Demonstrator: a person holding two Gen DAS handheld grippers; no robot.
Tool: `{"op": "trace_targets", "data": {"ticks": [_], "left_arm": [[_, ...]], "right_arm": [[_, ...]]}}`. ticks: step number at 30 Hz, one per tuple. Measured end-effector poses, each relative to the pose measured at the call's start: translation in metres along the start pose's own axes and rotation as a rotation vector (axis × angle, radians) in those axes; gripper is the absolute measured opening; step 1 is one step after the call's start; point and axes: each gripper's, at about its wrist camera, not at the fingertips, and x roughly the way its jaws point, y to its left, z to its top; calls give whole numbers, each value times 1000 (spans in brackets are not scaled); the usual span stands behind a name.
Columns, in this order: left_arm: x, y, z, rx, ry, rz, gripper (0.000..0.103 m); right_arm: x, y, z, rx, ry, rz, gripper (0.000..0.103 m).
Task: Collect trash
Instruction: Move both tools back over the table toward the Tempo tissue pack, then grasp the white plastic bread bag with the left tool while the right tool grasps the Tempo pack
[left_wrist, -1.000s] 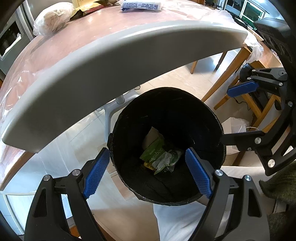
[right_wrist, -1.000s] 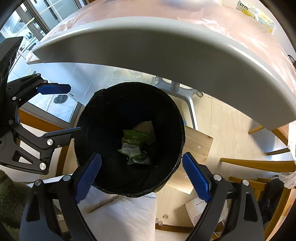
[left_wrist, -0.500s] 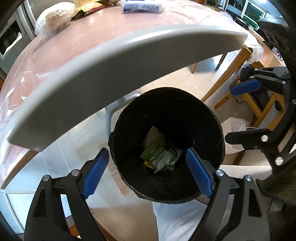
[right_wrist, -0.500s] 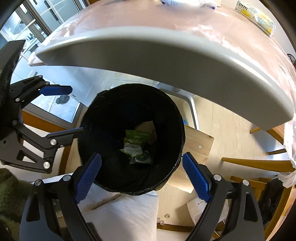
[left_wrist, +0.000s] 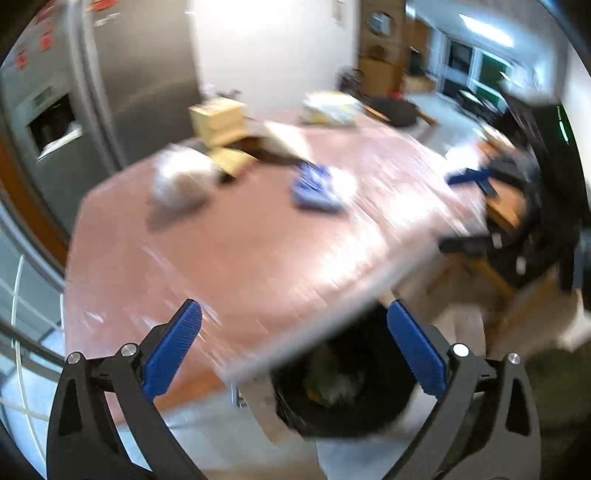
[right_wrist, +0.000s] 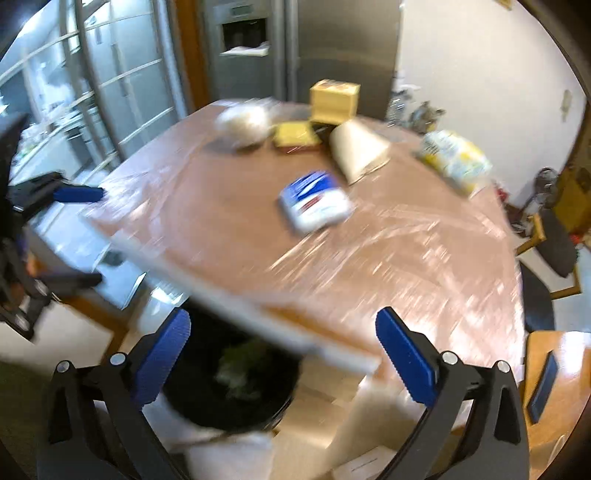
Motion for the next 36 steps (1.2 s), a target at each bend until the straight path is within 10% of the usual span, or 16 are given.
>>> {"op": "trace_targets", "data": {"ticks": [14, 32, 36], "left_arm": [[109, 104, 96, -232, 39, 95, 101], [167, 131, 115, -284, 113, 26, 101], [169, 131, 113, -273, 130, 19, 90]], "right_arm": [[98, -19, 60, 22, 74, 36, 99], [129, -18, 76, 31, 106, 113, 99], [127, -19, 76, 23, 99, 109, 83]]}}
